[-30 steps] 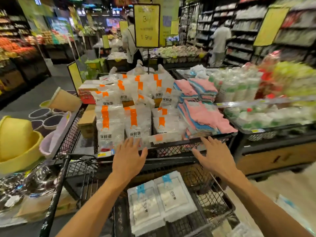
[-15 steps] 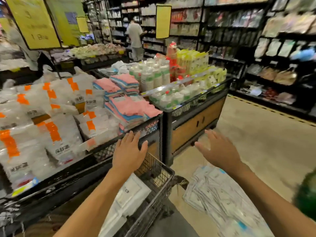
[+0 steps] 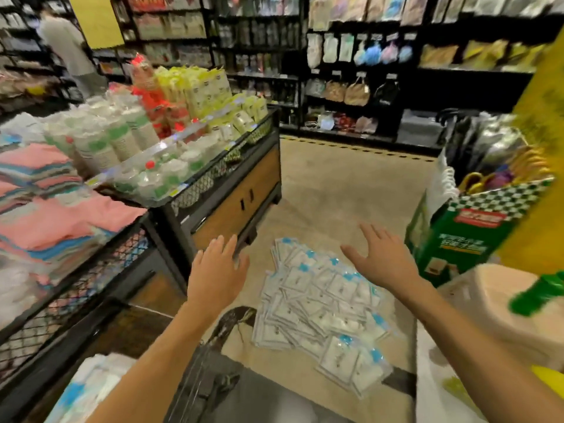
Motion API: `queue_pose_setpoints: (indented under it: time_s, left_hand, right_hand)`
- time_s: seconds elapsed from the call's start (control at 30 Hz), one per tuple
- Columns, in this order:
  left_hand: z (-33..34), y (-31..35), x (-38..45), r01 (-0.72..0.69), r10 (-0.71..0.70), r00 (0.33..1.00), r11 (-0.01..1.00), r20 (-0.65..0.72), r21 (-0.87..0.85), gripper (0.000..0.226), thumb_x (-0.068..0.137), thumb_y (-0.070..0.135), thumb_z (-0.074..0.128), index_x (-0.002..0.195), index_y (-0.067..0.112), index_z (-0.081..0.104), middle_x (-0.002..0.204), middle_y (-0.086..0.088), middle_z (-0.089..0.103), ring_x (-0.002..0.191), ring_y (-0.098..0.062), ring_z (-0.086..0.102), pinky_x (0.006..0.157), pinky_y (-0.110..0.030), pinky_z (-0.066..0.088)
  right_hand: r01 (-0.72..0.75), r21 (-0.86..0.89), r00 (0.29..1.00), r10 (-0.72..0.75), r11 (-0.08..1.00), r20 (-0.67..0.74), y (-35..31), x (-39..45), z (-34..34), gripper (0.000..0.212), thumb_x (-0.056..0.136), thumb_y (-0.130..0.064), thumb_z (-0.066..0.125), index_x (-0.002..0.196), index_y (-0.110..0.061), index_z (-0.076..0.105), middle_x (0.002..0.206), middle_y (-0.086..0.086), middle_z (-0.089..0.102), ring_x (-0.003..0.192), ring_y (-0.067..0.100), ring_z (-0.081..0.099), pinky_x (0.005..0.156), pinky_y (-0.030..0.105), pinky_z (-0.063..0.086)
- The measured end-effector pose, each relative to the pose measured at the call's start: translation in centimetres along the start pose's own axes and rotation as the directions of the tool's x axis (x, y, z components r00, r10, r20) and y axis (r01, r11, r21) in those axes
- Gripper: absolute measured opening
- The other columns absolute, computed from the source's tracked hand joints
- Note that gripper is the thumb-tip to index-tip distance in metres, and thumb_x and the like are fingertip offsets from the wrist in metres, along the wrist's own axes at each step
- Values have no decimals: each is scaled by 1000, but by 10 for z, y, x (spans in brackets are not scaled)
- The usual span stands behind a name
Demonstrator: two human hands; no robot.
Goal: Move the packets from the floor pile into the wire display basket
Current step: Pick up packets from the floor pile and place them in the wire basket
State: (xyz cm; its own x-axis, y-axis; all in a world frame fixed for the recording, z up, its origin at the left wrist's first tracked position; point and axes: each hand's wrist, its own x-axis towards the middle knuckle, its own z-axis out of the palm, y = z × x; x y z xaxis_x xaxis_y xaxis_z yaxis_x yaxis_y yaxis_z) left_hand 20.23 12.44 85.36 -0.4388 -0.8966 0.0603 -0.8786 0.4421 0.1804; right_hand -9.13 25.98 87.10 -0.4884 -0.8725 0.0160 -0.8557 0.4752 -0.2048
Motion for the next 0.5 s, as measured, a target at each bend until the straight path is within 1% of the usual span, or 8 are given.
queue_pose_setpoints:
  time_s: [0.1,0.17,0.27,0.4,0.47,0.5]
  left_hand:
    - [20,38,21,-64,64,996,998,54,-14,62,107,51,33,160,20,28,166,-6,30,154,-24,26,123,-46,25]
    - [32,61,33,-103,103,992,995,70,-10,60,107,50,32,159,20,30,165,-5,32,153,-23,27,123,-44,24]
    - [58,82,54,-165,167,980,986,107,-25,60,106,51,28,156,18,35,159,-6,40,147,-24,36,118,-42,29]
    - [100,101,89,-227,230,953,973,200,-34,68,103,57,23,158,18,30,163,-8,35,149,-27,33,119,-44,28]
    - [120,112,106,-248,252,935,968,250,-49,68,104,57,23,159,18,29,164,-9,33,149,-28,31,119,-44,28]
    - [130,117,116,-262,269,922,963,278,-62,67,104,58,23,160,20,28,164,-9,32,150,-28,31,120,-45,29]
  right_hand:
    - [-99,-13,995,99,995,-3,44,0,6,83,98,-74,33,160,-19,28,164,5,36,149,28,34,122,44,25]
    - [-166,-21,986,166,986,1,71,1,11,84,97,-75,33,160,-20,30,164,5,37,150,28,34,123,45,26]
    - [-255,-1,966,255,967,31,107,2,23,85,96,-76,35,159,-19,32,164,7,37,151,30,33,123,49,28]
    - [-364,-5,930,363,932,47,143,5,43,89,95,-77,32,162,-18,27,167,8,30,153,29,29,125,47,26]
    - [-420,1,906,420,907,52,159,12,53,89,95,-77,34,161,-19,28,167,7,32,153,27,30,125,45,26]
    - [-443,3,895,442,897,55,165,17,59,90,93,-79,34,160,-20,31,166,6,35,152,27,32,124,46,28]
